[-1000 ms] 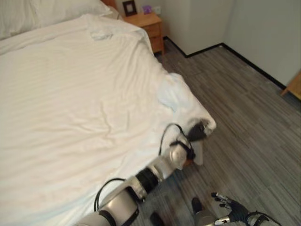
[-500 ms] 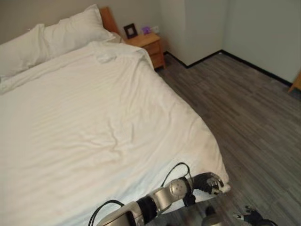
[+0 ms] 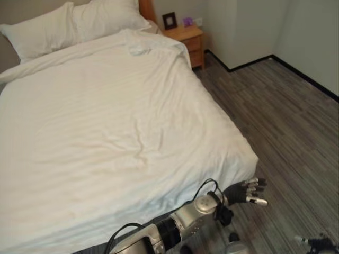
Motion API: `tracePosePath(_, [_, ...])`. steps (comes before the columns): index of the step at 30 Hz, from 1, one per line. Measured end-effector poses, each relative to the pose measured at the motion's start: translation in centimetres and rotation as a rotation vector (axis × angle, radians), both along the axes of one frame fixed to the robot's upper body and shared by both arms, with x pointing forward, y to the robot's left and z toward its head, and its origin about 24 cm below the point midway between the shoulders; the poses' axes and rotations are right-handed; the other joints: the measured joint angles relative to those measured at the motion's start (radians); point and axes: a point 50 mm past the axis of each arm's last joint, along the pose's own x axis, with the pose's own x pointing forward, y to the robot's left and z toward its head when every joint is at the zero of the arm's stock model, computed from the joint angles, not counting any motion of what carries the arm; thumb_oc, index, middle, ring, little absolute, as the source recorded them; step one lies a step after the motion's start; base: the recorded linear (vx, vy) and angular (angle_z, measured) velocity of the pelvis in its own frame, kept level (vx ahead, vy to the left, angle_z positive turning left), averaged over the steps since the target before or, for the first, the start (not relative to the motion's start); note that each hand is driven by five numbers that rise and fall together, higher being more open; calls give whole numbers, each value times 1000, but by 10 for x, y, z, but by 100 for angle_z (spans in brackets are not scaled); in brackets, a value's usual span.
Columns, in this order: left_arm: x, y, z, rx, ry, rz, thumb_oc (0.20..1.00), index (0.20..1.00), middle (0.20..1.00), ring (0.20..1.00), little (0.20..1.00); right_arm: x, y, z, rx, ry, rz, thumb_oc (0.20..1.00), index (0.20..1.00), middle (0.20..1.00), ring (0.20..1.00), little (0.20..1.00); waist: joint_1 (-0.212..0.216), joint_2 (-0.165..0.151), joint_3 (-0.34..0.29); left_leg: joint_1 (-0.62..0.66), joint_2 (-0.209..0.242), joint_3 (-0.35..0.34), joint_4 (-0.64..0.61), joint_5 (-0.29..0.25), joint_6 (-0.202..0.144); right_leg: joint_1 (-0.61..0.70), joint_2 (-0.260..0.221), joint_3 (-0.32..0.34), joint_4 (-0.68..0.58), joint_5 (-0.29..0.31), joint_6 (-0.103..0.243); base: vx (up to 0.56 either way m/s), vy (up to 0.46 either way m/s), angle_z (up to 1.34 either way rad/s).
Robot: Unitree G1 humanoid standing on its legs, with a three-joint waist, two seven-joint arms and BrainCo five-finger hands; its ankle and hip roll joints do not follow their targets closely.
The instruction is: Making the bed.
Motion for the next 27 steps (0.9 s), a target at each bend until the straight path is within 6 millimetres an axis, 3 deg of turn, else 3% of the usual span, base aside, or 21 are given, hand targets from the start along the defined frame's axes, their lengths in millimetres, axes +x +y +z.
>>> tracePosePath(1, [6,5,8,-30,-18,34,1000,1000,1000,1000,1000,11,-4,8,-22,-37,22,824,824,824,824,824,4,-6,3,3,1,-2,0,0,0,6,1,-4,0,0,0,13,-19,11])
tracePosePath(2, [20,21,18,-55,-52,115,1000,1000,1000,1000,1000,28,-6,21,-69,-65,97,200,200,200,200,200,32,-13,4,4,1,-12,0,0,1,11,2,-9,0,-1,-2,19,-12,15])
tracePosePath(5, [39,70,26,-74,-93,298,1000,1000,1000,1000,1000,57,5,37,-132,-124,274,200,200,200,200,200,64,-40,2,5,6,-36,0,2,3,27,7,-36,0,-6,-9,22,-24,33])
tracePosePath(6, [50,125,20,-40,-92,517,1000,1000,1000,1000,1000,71,-11,77,-178,-225,380,200,200,200,200,200,94,-33,-11,-2,4,-57,8,9,2,27,9,-54,1,-13,-10,32,3,50])
tracePosePath(7, [53,151,23,-50,-114,632,1000,1000,1000,1000,1000,73,-8,106,-226,-364,373,200,200,200,200,200,104,-31,-15,-10,1,-75,9,7,1,22,2,-63,3,-19,-9,49,9,43])
tracePosePath(8, [45,186,17,-72,-97,797,1000,1000,1000,1000,1000,77,19,133,-200,-602,416,200,200,200,200,200,105,-53,-6,3,2,-76,4,9,3,36,7,-67,0,-22,-15,38,-6,15])
tracePosePath(9, [31,231,-1,6,-58,957,1000,1000,1000,1000,1000,90,48,140,-160,-740,512,200,200,200,200,200,116,-69,-17,7,9,-79,6,11,4,56,17,-72,0,-24,-18,0,0,0])
tracePosePath(11, [10,278,-24,184,9,1079,1000,1000,1000,1000,1000,103,71,125,-75,-725,570,200,200,200,200,200,142,-106,-55,1,15,-87,1,2,-9,57,24,-87,0,-37,-24,15,-12,29])
tracePosePath(12, [3,297,-31,258,33,1146,1000,1000,1000,1000,1000,106,73,119,-54,-692,560,200,200,200,200,200,175,-127,-56,-18,12,-118,7,8,-3,47,21,-109,0,-37,-25,11,-11,70])
tracePosePath(16, [-34,304,-50,318,118,1188,1000,1000,1000,1000,1000,117,86,102,109,-724,474,200,200,200,200,200,265,-131,-58,-52,-16,-194,8,20,10,60,3,-145,0,-38,-24,39,-8,69])
tracePosePath(18, [-57,319,-67,304,207,1339,1000,1000,1000,1000,1000,127,113,86,387,-862,287,200,200,200,200,200,298,-131,-55,-60,-28,-233,8,21,11,77,3,-205,0,-41,-20,36,-8,54])
tracePosePath(20, [-63,324,-80,349,285,1375,1000,1000,1000,1000,1000,131,125,75,519,-855,249,200,200,200,200,200,324,-128,-53,-70,-33,-261,8,30,16,77,-5,-208,0,-41,-20,-3,-14,64])
tracePosePath(22, [-78,332,-88,388,340,1418,1000,1000,1000,1000,1000,150,137,78,756,-984,83,200,200,200,200,200,382,-108,-25,-103,-41,-289,10,47,18,67,-7,-227,0,-41,-19,-46,-7,41])
tracePosePath(24, [-79,328,-91,391,351,1402,1000,1000,1000,1000,1000,166,143,91,890,-1118,-19,200,200,200,200,200,390,-112,-14,-117,-41,-295,13,52,18,52,-7,-239,-1,-42,-18,-37,2,23])
tracePosePath(25, [-83,321,-99,405,385,1373,1000,1000,1000,1000,1000,182,159,104,1074,-1241,-104,200,200,200,200,200,407,-87,11,-148,-43,-308,9,65,15,35,-6,-253,-1,-45,-14,-103,13,26])
tracePosePath(27, [-84,314,-104,406,406,1346,1000,1000,1000,1000,1000,195,171,113,1191,-1290,-132,200,200,200,200,200,427,-53,39,-198,-39,-303,9,88,16,0,-3,-259,3,-45,-13,-121,27,35])
